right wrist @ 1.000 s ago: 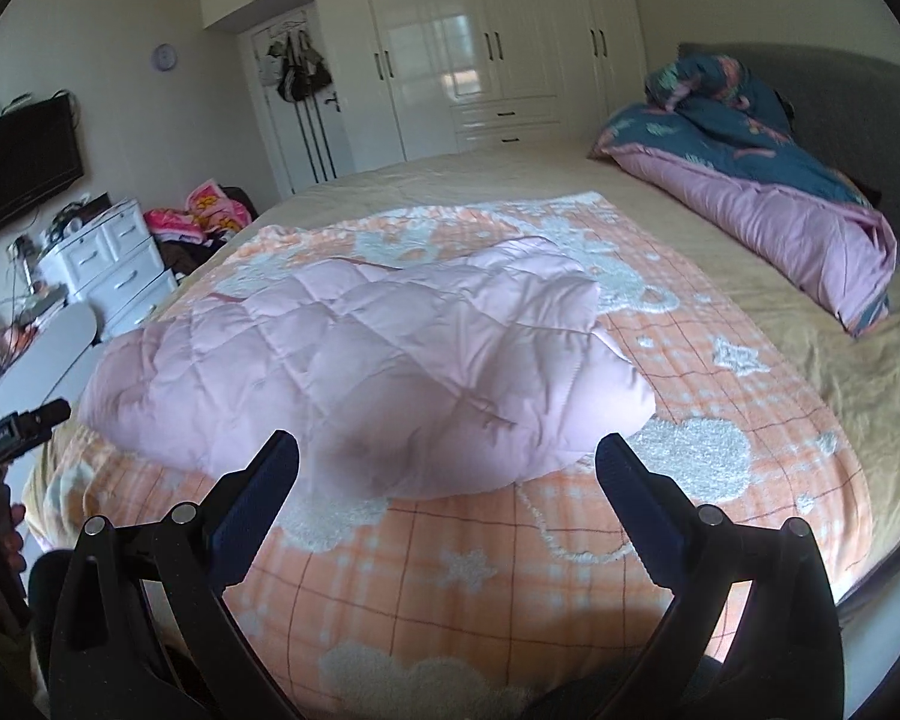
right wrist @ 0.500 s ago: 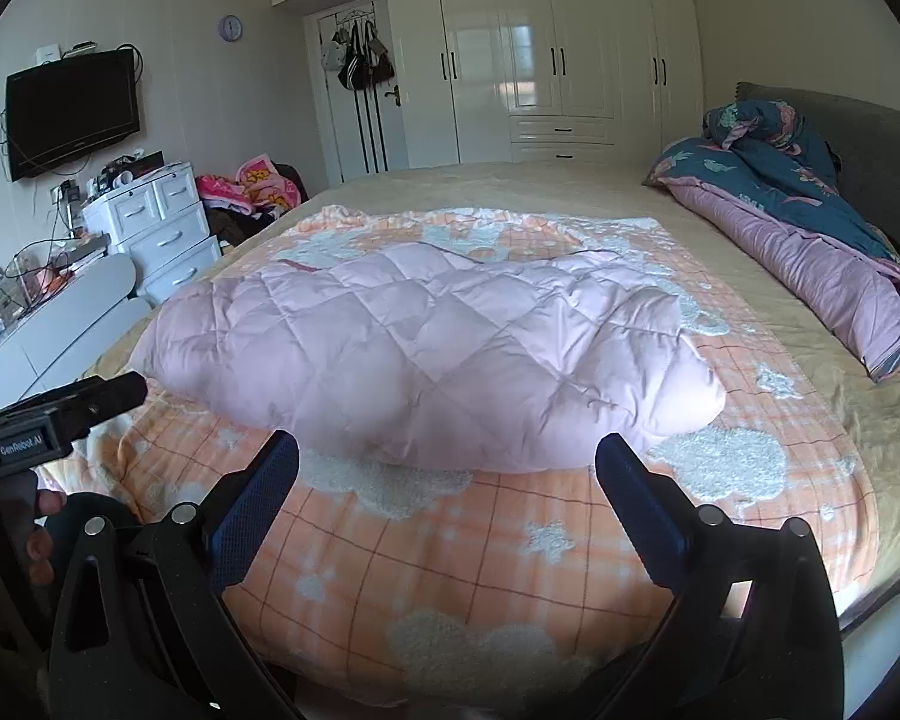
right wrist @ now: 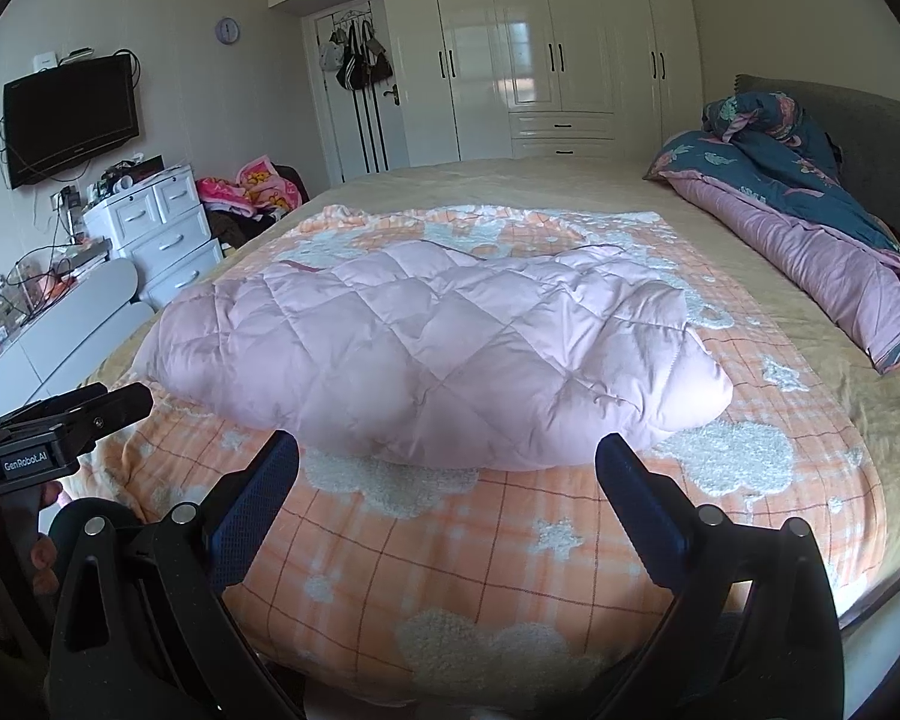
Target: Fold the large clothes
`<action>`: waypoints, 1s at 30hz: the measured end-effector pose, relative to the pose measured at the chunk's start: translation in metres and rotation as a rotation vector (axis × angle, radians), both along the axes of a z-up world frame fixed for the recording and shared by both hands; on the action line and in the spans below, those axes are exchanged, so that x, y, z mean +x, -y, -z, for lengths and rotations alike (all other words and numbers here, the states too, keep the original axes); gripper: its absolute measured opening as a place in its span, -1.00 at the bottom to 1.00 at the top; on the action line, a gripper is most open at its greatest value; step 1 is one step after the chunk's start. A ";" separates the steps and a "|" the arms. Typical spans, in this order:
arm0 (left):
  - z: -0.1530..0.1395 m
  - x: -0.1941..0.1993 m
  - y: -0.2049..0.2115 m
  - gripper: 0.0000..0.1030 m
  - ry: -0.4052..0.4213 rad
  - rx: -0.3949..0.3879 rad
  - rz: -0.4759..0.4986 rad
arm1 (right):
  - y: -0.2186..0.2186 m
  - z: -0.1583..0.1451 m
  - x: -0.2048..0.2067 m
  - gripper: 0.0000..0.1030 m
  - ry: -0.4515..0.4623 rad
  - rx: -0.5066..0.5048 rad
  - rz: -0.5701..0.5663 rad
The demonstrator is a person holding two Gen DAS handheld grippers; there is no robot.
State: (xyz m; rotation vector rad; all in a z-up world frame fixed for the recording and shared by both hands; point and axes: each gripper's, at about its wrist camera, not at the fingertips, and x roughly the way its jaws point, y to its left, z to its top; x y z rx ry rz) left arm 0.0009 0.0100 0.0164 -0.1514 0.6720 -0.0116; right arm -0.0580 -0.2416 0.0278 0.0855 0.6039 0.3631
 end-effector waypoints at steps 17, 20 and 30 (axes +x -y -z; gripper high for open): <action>-0.002 -0.002 -0.002 0.82 -0.003 0.013 -0.012 | 0.000 0.000 -0.001 0.92 0.000 0.001 0.001; -0.002 -0.002 -0.002 0.82 -0.003 0.012 -0.011 | 0.000 -0.001 -0.001 0.92 -0.001 -0.001 0.000; -0.004 -0.003 -0.002 0.82 0.003 0.014 -0.014 | -0.001 -0.001 -0.001 0.92 0.001 -0.001 0.000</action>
